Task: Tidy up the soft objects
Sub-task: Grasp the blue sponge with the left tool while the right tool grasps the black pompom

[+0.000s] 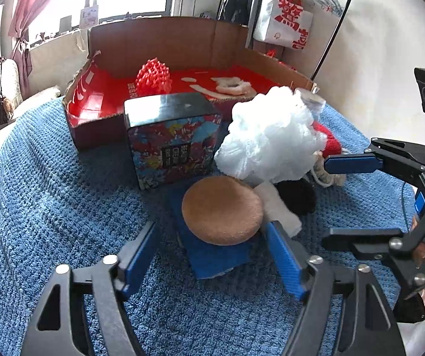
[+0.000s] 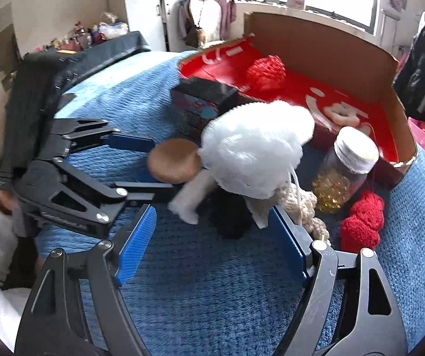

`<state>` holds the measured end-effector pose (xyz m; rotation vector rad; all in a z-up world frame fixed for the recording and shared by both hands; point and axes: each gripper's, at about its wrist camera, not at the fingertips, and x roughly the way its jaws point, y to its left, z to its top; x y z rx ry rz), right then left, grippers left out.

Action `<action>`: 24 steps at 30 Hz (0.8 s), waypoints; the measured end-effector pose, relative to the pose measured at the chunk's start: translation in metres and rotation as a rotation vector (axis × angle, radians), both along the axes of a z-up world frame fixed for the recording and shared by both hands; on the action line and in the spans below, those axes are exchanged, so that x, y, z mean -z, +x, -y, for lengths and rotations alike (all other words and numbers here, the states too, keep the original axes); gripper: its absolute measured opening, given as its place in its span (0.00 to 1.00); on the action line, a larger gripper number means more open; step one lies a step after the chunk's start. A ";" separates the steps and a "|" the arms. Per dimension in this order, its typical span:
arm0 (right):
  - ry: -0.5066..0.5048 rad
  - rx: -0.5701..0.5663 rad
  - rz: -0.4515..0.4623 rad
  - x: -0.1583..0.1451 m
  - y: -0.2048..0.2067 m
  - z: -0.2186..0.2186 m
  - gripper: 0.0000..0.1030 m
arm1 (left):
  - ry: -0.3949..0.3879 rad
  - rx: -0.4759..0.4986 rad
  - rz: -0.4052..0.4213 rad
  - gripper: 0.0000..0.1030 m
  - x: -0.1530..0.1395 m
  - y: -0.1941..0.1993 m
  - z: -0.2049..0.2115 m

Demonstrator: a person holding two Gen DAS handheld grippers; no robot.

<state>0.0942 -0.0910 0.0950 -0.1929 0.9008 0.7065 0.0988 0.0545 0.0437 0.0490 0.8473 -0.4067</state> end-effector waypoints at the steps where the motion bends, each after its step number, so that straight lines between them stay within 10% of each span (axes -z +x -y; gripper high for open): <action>1: -0.003 0.005 0.002 0.003 0.001 0.001 0.65 | 0.008 -0.004 -0.004 0.67 0.002 0.000 0.000; 7: -0.029 0.002 0.006 0.017 0.009 0.000 0.53 | 0.020 -0.009 -0.020 0.52 0.006 0.004 0.000; 9: -0.042 -0.006 0.015 0.020 0.010 -0.003 0.26 | 0.036 -0.020 -0.017 0.45 0.006 0.005 0.001; 11: -0.058 -0.016 0.020 0.025 0.010 -0.006 0.26 | 0.031 -0.026 -0.010 0.27 0.005 0.004 -0.001; 24: 0.082 -0.034 -0.005 0.004 -0.009 0.006 0.26 | 0.012 -0.123 -0.014 0.25 -0.004 -0.029 -0.030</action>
